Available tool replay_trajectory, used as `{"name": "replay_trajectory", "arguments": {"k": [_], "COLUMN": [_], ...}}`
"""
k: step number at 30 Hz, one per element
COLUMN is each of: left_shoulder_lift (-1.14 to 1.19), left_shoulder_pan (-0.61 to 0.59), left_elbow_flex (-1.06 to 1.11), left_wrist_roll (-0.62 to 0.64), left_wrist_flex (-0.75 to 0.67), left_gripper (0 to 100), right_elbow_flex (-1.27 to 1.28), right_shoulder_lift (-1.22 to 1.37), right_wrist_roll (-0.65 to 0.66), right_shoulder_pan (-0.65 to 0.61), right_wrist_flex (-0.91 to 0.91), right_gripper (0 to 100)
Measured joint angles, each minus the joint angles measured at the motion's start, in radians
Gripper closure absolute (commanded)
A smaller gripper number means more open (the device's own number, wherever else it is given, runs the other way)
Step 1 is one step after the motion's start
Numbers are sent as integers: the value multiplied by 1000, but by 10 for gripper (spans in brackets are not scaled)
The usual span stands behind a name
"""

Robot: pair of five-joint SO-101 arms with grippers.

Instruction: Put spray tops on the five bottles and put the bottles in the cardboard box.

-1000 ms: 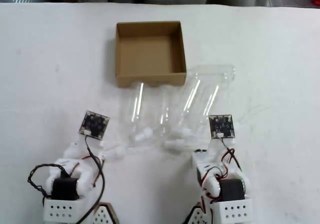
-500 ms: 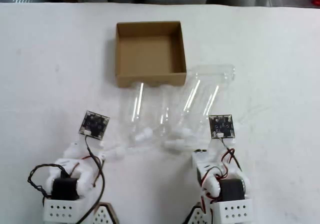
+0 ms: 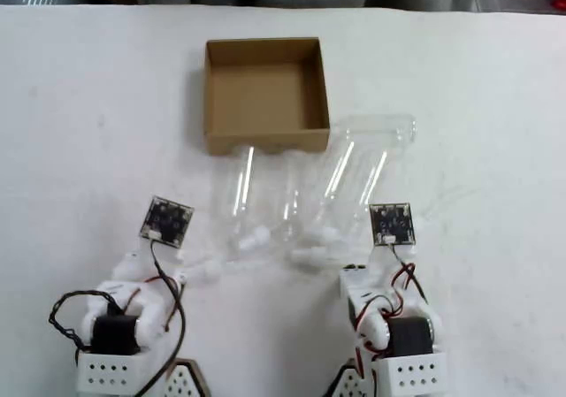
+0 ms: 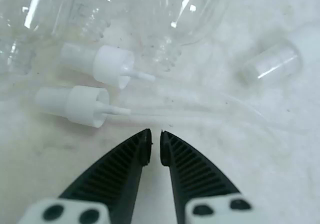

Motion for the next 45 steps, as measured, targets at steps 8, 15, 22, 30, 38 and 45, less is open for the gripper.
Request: {"name": "replay_trajectory", "arguments": {"k": [8, 15, 22, 30, 38, 45], "left_shoulder_lift": [0, 0, 0, 0, 416, 893], "left_shoulder_pan": [0, 0, 0, 6, 77, 124], "left_elbow_flex": [0, -51, -157, -339, -632, -913], "left_wrist_roll": [-5, -8, -9, -9, 74, 173], "left_wrist_flex": [0, -38, -230, -259, -267, -267], "left_gripper": [976, 976, 976, 976, 976, 976], "right_elbow_flex": [-21, -23, -18, -18, -18, -18], "right_shoulder_lift": [-12, -14, -14, -14, -14, -14], "right_wrist_roll": [0, 0, 0, 0, 0, 0], "right_shoulder_pan": [20, 241, 302, 307, 307, 307], "right_wrist_flex": [-9, -68, -106, -106, -106, -106], "right_gripper": [973, 973, 974, 974, 974, 974]}}
